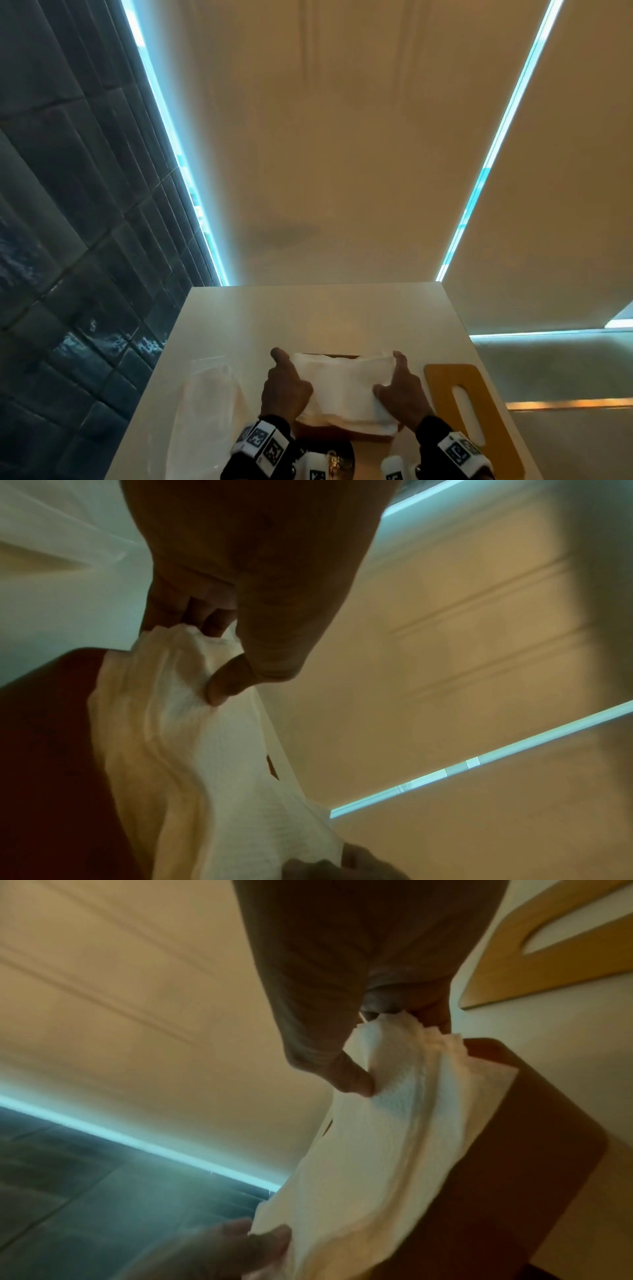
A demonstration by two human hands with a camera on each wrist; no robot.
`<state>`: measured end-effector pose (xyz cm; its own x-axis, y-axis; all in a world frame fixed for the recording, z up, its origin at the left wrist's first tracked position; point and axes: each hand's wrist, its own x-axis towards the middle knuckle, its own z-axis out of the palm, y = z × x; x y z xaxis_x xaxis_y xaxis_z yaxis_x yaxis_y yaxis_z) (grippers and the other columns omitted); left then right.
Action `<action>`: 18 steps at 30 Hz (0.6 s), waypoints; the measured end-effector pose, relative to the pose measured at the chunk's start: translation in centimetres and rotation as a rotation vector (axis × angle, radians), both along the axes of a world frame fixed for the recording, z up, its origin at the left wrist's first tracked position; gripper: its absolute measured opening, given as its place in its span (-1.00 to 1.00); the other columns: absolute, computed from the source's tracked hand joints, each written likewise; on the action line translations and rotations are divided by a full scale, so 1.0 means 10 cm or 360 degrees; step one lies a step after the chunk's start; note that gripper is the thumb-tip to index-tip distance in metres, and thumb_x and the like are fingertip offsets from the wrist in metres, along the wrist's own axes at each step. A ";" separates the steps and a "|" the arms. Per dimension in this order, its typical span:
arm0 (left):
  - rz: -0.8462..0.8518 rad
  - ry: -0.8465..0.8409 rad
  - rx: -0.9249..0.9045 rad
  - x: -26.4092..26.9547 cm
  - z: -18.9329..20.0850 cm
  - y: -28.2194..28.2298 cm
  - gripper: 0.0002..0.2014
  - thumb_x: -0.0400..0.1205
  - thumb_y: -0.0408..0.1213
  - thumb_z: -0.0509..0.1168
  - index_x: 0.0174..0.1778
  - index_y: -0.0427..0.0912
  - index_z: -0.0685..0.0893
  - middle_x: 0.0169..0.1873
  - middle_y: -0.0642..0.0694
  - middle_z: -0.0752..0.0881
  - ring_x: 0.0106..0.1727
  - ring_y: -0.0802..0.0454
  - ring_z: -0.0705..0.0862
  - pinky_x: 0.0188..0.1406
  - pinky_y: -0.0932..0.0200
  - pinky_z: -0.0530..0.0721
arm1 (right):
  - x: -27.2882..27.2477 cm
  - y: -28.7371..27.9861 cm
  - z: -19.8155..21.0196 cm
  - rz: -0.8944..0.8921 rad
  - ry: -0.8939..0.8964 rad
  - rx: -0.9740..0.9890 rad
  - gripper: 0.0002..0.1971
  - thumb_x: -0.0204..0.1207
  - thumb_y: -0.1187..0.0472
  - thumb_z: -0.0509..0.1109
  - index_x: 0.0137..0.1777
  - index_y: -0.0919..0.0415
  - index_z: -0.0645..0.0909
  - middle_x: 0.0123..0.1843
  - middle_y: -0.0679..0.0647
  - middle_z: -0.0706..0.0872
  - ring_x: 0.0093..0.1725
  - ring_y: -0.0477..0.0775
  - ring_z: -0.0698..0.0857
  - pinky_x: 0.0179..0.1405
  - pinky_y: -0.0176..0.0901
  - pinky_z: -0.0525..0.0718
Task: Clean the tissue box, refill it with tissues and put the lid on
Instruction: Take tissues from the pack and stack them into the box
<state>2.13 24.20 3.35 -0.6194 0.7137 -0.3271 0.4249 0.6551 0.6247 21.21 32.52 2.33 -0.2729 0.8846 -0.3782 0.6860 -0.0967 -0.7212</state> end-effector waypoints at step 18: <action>-0.0791 0.0887 -0.0535 0.30 -0.19 0.14 -0.39 0.60 -0.37 0.26 0.57 -0.16 0.21 0.33 -0.30 0.56 0.18 -0.20 0.72 0.14 -0.04 0.69 | -0.20 -0.07 -0.01 0.0334 -0.0598 0.0552 -0.14 0.54 0.16 0.29 0.67 0.24 -0.20 0.53 0.23 0.33 0.39 0.17 0.44 0.24 -0.11 0.61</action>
